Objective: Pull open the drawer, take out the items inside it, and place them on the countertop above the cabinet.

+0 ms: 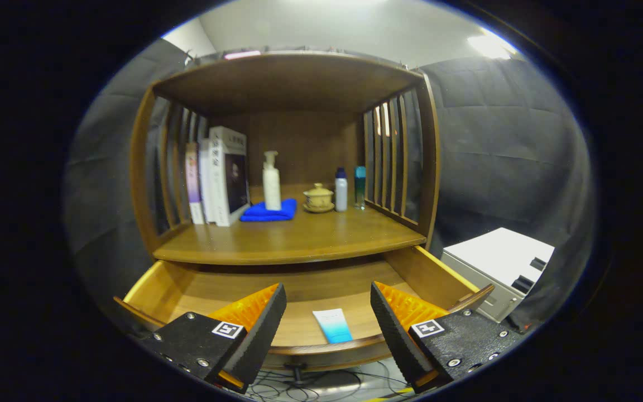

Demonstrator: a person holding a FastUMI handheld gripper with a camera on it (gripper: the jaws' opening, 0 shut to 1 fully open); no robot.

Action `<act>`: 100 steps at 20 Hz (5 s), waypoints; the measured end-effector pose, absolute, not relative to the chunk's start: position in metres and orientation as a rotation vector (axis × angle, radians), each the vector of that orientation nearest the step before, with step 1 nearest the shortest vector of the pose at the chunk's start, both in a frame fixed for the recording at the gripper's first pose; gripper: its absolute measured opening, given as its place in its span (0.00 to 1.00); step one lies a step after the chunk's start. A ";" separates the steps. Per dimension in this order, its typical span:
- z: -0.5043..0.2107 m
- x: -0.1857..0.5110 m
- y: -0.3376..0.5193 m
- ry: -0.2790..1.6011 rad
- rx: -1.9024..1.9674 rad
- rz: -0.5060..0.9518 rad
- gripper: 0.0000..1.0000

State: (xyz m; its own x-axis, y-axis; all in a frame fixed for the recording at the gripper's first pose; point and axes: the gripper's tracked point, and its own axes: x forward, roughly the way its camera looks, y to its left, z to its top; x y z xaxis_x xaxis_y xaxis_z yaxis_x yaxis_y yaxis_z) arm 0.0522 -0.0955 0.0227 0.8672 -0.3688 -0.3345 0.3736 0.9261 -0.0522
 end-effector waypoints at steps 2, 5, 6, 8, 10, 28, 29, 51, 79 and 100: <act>0.008 0.064 -0.106 0.431 0.031 -0.417 0.94; -0.029 0.073 -0.113 0.591 0.115 -0.425 0.94; -0.044 0.072 -0.116 0.652 0.139 -0.436 0.94; -0.065 0.072 -0.117 0.758 0.182 -0.431 0.94; -0.074 0.076 -0.127 0.828 0.140 -0.444 0.94; -0.127 0.085 -0.119 1.064 0.316 -0.403 0.79; -0.127 0.086 -0.116 1.064 0.353 -0.400 0.74; -0.120 0.091 -0.112 1.135 0.277 -0.383 0.64; -0.066 0.108 -0.129 0.816 0.290 -0.465 0.50; 0.043 0.189 -0.108 0.617 0.095 -0.341 0.50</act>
